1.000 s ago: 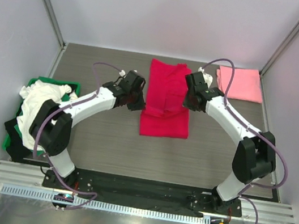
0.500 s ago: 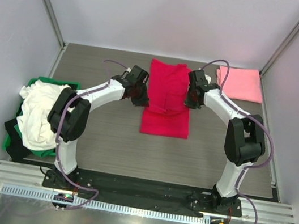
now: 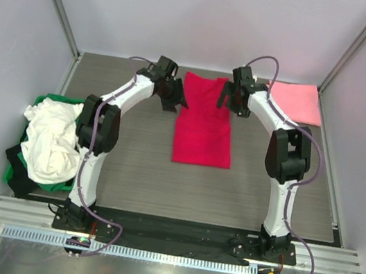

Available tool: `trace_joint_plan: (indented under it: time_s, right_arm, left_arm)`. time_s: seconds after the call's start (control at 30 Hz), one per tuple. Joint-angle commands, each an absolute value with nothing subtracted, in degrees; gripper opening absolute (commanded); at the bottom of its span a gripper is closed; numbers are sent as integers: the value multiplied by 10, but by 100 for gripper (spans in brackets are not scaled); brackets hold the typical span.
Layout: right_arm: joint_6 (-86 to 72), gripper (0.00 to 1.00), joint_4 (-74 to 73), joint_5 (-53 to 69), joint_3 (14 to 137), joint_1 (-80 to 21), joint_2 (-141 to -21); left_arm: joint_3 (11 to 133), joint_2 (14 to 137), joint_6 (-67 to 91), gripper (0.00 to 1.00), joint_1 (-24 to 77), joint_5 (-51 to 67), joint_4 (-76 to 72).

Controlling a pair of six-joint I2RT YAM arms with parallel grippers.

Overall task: Fold and stack the t-shirts
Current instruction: Fold the tshirt

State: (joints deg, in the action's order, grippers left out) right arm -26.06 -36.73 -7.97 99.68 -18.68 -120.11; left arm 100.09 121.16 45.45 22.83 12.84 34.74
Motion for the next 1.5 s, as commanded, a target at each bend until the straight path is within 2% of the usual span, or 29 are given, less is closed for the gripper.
trace_joint_plan:
  time_s: [0.0, 0.03, 0.1, 0.23, 0.27, 0.37, 0.57, 0.83, 1.17, 1.27, 1.47]
  right_arm:
    - [-241, 87, -454, -86, 1158, -166, -1236]
    - [-240, 88, -479, -84, 1184, -165, -1238]
    - [-249, 88, -484, -68, 1162, -164, -1206]
    - [-287, 88, -396, -39, 946, -174, -1066]
    - [-305, 88, -353, -26, 851, -175, -1014]
    - [-330, 86, -288, 37, 684, -179, -928]
    - [-359, 76, -189, 81, 498, -181, -869]
    - [-352, 69, -153, 68, 461, -181, -891]
    - [-363, 21, -129, 75, 437, -181, -894]
    - [-367, 16, -119, 70, 424, -181, -883]
    - [-364, 13, -109, 75, 417, -181, -884]
  left_arm:
    - [1156, 1302, 411, 54, 175, 237, 485]
    - [1200, 1312, 391, 54, 172, 233, 516]
    - [1188, 1283, 377, 54, 174, 203, 548]
    - [955, 1124, 401, 57, 178, 188, 441]
    - [919, 1072, 405, 57, 180, 183, 412]
    - [797, 1012, 417, 56, 193, 160, 373]
    - [599, 900, 468, 55, 222, 150, 271]
    - [509, 863, 511, 53, 258, 129, 196]
    - [480, 861, 540, 51, 296, 99, 140]
    - [461, 867, 558, 51, 307, 95, 93]
    - [435, 891, 579, 50, 318, 91, 26]
